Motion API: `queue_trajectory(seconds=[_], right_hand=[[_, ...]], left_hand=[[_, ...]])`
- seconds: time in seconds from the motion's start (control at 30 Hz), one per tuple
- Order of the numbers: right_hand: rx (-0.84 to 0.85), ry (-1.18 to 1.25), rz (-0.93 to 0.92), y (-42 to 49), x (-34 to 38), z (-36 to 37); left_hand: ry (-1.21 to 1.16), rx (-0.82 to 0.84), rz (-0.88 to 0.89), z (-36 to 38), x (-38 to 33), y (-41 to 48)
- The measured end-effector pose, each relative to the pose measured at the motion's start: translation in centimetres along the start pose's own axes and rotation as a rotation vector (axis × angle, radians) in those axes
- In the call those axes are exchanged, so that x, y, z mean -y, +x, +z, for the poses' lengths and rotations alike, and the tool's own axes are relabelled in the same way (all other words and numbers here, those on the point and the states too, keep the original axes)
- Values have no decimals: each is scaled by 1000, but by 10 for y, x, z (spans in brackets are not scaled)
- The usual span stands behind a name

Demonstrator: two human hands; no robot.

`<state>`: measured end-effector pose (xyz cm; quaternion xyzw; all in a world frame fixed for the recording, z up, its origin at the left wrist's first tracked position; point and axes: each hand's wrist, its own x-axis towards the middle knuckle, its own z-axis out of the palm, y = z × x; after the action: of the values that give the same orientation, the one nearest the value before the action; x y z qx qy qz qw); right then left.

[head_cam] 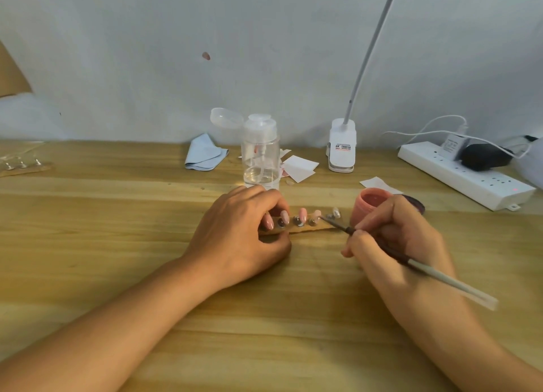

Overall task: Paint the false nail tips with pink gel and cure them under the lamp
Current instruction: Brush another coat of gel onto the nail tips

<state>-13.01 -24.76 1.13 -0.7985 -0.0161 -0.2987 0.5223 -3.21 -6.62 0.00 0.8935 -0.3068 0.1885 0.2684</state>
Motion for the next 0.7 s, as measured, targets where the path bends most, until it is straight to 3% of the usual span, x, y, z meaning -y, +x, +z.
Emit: queue_trajectory(seconds=[0.43,0.7], right_hand=[[33,13,15,-2,0,-2],[-124,25,-224,4,1,-8]], left_hand=[[2,-29,15,-2,-3,0],[-36,-82,47,-7,-8,-1]])
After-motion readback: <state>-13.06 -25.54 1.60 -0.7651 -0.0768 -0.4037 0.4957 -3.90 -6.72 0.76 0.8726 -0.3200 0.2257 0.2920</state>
